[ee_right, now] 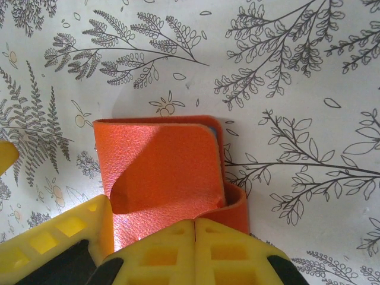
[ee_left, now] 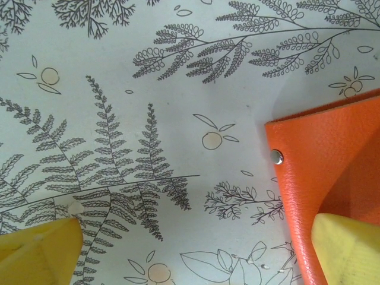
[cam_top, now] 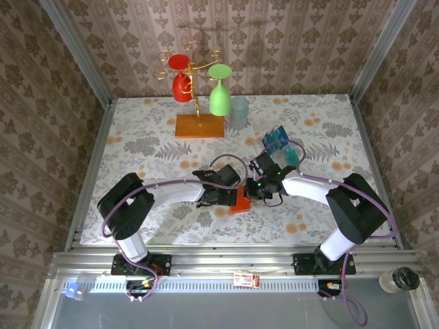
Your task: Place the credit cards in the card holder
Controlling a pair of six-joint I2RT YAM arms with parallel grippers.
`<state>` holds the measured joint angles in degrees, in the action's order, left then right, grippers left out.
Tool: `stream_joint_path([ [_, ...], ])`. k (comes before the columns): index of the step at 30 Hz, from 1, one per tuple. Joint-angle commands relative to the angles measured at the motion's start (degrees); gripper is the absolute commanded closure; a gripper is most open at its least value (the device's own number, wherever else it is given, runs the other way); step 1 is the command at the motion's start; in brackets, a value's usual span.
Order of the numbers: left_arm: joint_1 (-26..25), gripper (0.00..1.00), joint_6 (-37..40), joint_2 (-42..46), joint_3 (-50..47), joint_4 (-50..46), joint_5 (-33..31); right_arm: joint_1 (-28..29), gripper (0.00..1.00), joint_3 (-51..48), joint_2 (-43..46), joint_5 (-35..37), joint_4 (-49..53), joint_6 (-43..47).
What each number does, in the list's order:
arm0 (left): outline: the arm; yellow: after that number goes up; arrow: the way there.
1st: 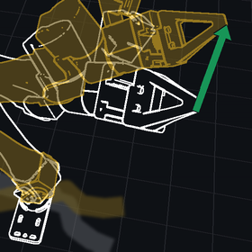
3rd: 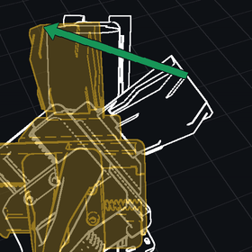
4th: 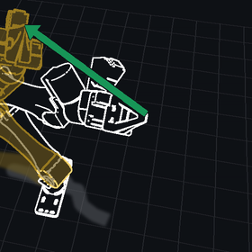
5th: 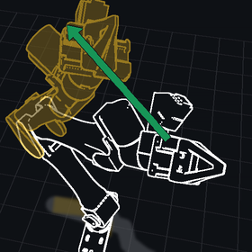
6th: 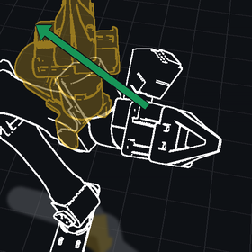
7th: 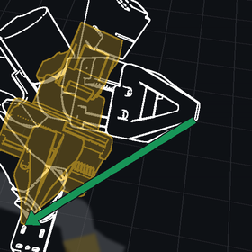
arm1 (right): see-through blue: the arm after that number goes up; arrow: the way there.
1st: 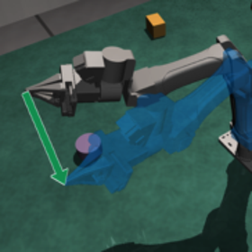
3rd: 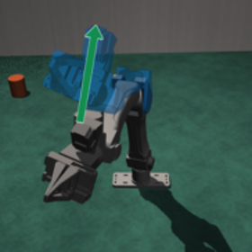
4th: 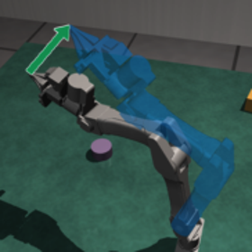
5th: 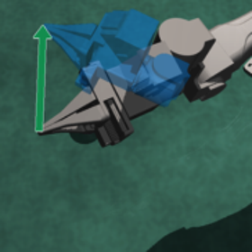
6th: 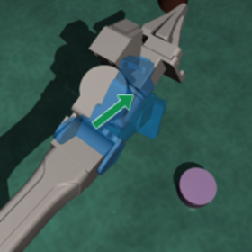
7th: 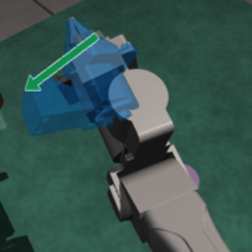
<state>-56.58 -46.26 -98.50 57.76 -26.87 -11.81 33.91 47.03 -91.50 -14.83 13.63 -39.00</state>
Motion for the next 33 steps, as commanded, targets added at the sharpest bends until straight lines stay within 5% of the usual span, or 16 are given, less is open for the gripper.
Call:
stream_joint_path([
  [1,0.2,0.0,1.7,-0.6,-1.4,-1.9,-0.4,0.5,1.0,-1.2,-1.3,-1.1,0.6,-0.3],
  [33,-0.3,0.0,1.0,-2.5,-2.7,-0.9,-0.1,5.2,1.0,-10.2,-1.5,4.2,-1.6,-3.1],
])
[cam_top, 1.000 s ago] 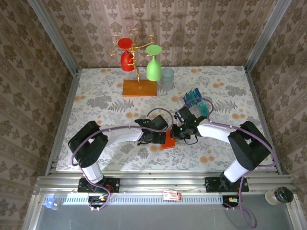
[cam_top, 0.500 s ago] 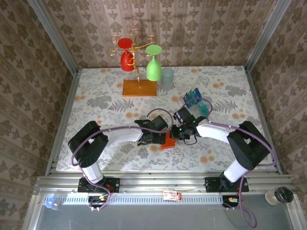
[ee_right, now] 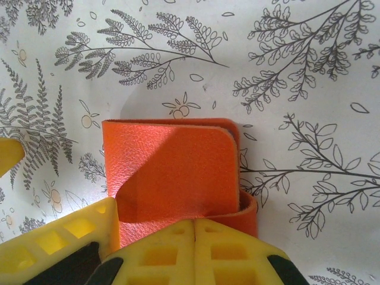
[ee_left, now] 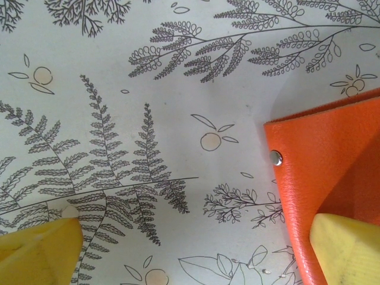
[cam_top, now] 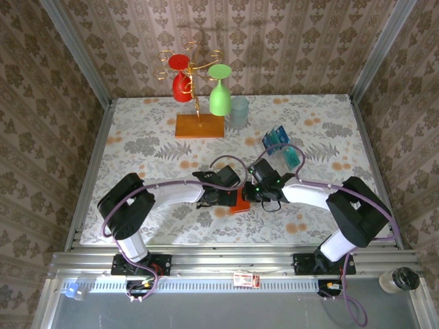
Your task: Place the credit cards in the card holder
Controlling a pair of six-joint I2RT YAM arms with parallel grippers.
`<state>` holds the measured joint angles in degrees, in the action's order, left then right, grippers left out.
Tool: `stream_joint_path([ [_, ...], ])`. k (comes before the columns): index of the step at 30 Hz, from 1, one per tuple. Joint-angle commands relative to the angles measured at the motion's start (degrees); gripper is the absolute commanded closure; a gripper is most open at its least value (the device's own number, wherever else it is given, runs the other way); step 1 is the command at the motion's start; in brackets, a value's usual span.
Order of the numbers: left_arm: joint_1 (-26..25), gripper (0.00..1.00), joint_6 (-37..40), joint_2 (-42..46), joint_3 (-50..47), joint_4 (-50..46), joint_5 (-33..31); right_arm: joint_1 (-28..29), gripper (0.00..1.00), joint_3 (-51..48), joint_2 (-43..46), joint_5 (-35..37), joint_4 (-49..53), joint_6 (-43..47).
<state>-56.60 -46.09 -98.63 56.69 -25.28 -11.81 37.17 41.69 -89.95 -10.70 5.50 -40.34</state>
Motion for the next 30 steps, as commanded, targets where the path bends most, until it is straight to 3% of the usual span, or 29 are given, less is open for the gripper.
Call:
stream_joint_path([
  [1,-0.3,0.0,0.9,-2.4,-1.7,-2.5,-0.2,2.0,1.0,-5.6,-2.7,0.2,6.3,-2.1],
  [18,0.5,0.0,2.8,-2.2,-0.5,-2.4,-0.4,2.3,1.0,-8.0,0.5,-1.4,3.2,-6.4],
  [23,1.4,0.0,4.5,-1.6,1.6,-2.8,-0.2,2.4,0.92,-6.5,4.1,-2.1,4.4,-7.3],
  [27,2.2,0.0,5.7,-0.3,2.9,-2.7,-0.1,2.4,0.78,-3.9,5.7,-2.4,6.2,-6.8],
  [30,3.3,0.0,6.7,1.4,3.4,-2.8,-0.1,2.3,0.75,-1.4,6.8,-2.8,8.1,-5.8],
])
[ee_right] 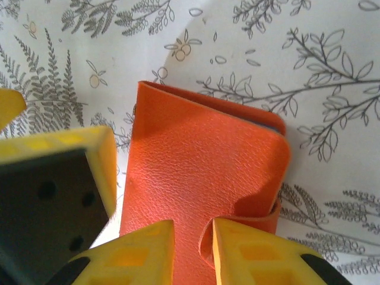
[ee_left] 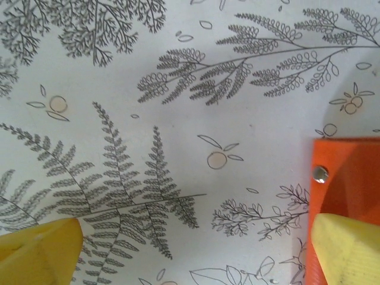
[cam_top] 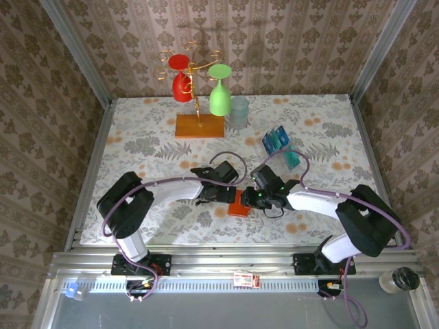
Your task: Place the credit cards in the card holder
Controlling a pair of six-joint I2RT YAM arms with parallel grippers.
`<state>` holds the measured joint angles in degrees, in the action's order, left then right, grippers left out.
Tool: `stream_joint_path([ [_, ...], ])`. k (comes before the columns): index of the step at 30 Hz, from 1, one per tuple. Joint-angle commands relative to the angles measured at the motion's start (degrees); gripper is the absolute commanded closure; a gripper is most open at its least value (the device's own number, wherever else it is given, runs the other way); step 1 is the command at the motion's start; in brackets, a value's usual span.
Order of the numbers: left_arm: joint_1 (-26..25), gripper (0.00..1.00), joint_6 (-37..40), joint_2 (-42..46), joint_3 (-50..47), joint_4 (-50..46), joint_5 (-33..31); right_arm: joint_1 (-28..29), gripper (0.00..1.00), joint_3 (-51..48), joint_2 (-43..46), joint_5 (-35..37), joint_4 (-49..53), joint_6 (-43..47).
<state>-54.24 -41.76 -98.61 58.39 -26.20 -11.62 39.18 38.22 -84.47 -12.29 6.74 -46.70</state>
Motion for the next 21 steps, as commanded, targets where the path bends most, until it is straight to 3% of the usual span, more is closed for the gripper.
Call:
stream_joint_path([
  [1,1.5,0.0,2.6,2.3,1.7,-2.0,-0.3,0.3,0.73,2.8,1.7,-1.4,7.5,0.7],
  [4,3.4,0.0,3.5,5.5,1.1,-2.0,-0.2,0.2,0.66,4.7,3.1,-1.8,9.2,1.4],
  [8,6.5,0.0,4.7,11.6,-0.5,-1.7,-0.4,-0.8,0.46,6.3,7.6,-1.6,12.2,2.5],
  [13,10.7,0.0,6.4,22.0,-3.0,-1.7,-1.6,-5.6,0.1,7.3,16.8,-1.3,16.1,4.4],
  [16,13.1,0.0,7.6,29.0,-4.9,-1.6,-3.3,-9.3,0.06,9.6,21.4,-0.7,20.1,7.2],
  [21,16.5,0.0,10.9,39.2,-8.1,-1.1,-7.2,-11.7,0.0,13.2,28.0,12.7,27.5,11.6],
])
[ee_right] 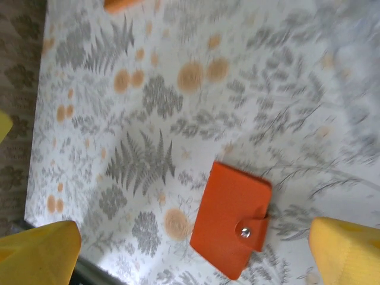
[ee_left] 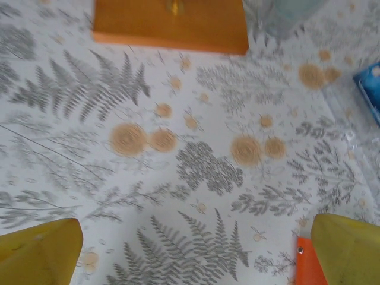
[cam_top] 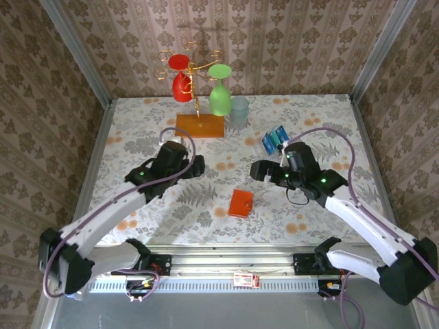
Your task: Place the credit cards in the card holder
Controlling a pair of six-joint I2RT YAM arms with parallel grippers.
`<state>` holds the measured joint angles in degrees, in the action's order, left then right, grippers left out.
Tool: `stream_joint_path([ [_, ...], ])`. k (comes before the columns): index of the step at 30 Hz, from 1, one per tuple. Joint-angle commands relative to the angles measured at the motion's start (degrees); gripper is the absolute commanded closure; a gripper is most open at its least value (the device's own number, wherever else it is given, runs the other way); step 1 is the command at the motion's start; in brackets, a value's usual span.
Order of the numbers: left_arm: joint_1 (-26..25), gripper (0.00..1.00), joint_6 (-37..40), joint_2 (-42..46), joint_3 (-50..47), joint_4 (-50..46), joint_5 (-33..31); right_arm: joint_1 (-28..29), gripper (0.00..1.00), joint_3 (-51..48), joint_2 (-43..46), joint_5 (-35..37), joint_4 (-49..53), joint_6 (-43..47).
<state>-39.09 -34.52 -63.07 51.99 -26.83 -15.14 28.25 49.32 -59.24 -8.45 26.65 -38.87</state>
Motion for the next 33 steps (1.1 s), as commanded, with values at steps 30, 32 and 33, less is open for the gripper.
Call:
stream_joint_path([
  [30,27.9,0.0,27.7,15.7,-21.6,23.1,-16.7,-32.6,0.0,-5.1,-15.2,35.4,-22.0,18.0],
  [32,29.9,0.0,28.1,13.8,-21.8,25.1,-15.3,-32.6,0.0,-6.6,-17.1,34.2,-26.4,19.4],
  [33,30.9,0.0,28.2,12.8,-21.8,25.9,-14.4,-32.6,0.0,-7.2,-17.8,33.6,-28.0,20.1],
])
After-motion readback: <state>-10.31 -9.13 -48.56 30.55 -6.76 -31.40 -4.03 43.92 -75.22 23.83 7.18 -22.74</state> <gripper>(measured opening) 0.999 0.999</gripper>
